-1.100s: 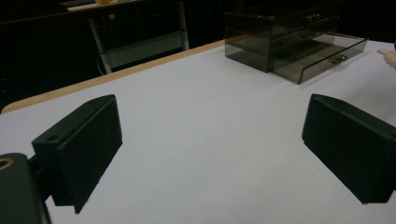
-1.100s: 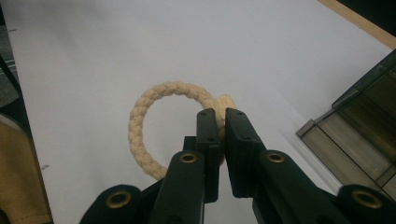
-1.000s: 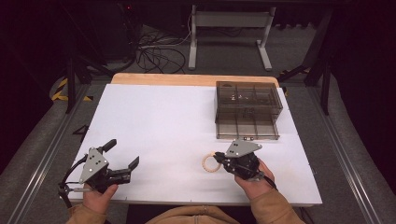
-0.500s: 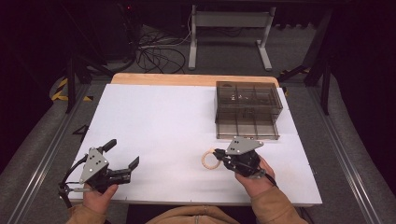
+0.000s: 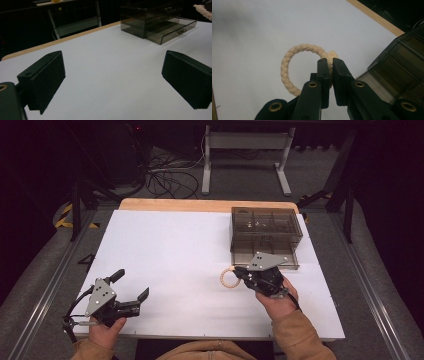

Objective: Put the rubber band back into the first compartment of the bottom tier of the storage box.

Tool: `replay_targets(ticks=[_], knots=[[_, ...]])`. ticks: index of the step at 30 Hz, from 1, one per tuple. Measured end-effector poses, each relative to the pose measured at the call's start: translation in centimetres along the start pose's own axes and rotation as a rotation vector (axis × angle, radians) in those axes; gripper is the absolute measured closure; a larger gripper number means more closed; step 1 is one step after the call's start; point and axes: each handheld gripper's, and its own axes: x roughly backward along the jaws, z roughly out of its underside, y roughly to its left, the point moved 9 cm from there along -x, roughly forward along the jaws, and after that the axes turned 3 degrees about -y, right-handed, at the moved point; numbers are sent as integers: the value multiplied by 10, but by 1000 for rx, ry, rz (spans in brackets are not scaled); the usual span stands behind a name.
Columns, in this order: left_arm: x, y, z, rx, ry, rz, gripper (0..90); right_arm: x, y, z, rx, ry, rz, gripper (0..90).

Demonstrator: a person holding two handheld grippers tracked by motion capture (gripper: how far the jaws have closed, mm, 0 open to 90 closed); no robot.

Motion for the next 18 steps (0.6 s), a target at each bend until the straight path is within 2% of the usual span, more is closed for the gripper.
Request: replay_targets(ticks=[18], knots=[[0, 0, 0, -1, 1, 0, 54, -1, -38, -10, -45, -17, 67, 851]])
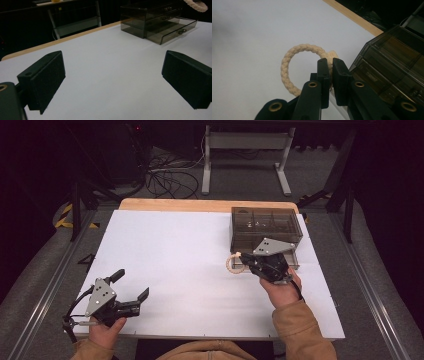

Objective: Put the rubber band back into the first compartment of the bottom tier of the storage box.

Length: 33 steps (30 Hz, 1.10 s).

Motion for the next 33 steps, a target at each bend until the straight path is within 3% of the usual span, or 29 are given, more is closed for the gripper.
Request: replay_targets(ticks=[15, 20, 33], knots=[[-1, 0, 1, 4, 5, -1, 54, -12, -24, -3, -32, -13, 43, 851], [-1, 0, 1, 5, 5, -3, 54, -15, -32, -3, -19, -17, 77, 851], [-1, 1, 1, 3, 6, -3, 55, -19, -55, 2, -62, -23, 130, 848]])
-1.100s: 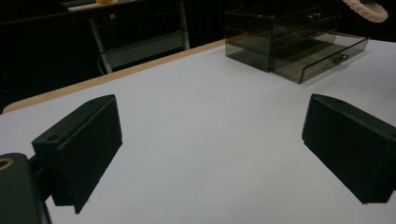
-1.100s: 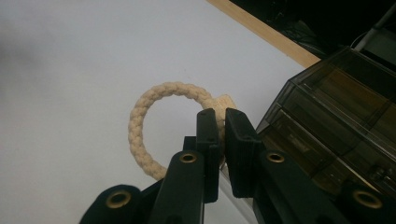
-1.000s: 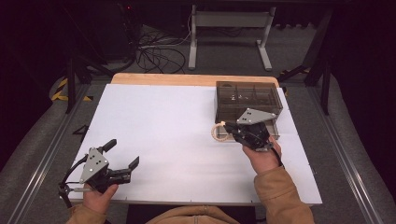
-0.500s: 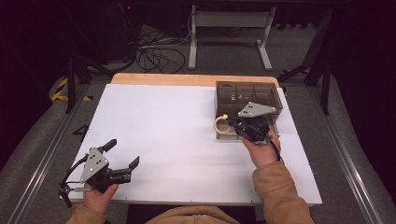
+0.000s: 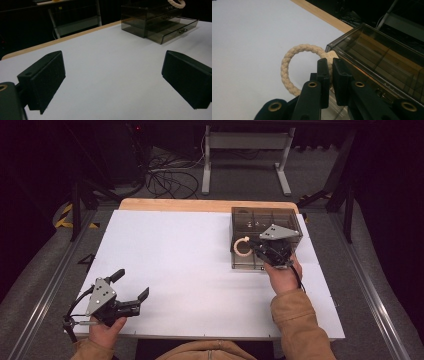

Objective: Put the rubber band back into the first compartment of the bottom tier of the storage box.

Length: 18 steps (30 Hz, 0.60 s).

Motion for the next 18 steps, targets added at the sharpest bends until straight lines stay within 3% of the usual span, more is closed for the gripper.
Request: replay_targets(ticks=[6, 18], knots=[[0, 0, 0, 1, -2, -1, 55, 0, -12, 5, -11, 6, 51, 848], [1, 1, 0, 1, -5, -4, 55, -2, -16, 12, -16, 23, 69, 848]])
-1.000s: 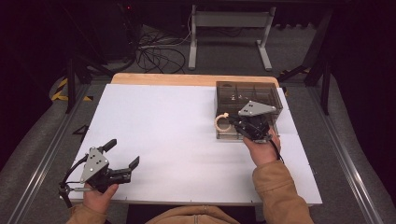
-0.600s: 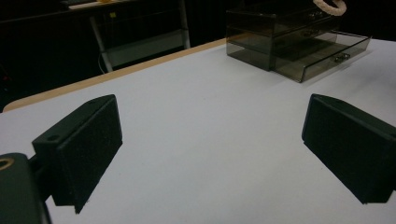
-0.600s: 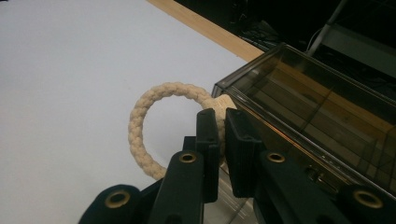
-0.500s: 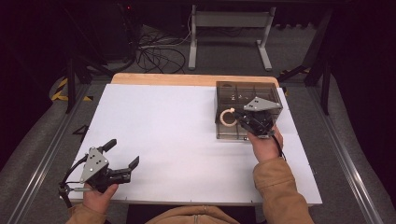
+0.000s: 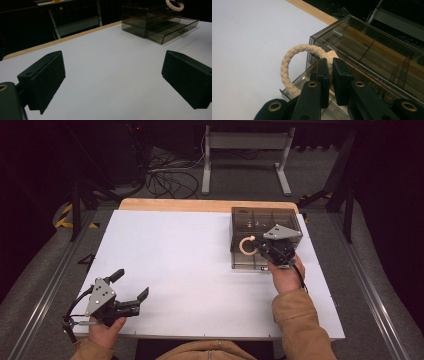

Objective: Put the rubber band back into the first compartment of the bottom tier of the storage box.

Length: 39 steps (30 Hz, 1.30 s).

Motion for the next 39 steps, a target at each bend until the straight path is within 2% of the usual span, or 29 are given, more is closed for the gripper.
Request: replay_targets(ticks=[4, 10, 20, 29, 39], knots=[[0, 0, 0, -2, 1, 1, 55, -4, 0, 4, 28, 13, 12, 847], [0, 0, 0, -2, 2, 0, 55, -9, -4, 10, 14, 20, 16, 847], [-1, 0, 0, -1, 2, 0, 55, -22, -3, 20, 28, 47, 31, 845], [-1, 0, 0, 0, 3, 1, 55, -35, -4, 35, 24, 89, 39, 845], [-1, 0, 1, -1, 3, 0, 55, -46, -1, 45, 49, 126, 49, 845]])
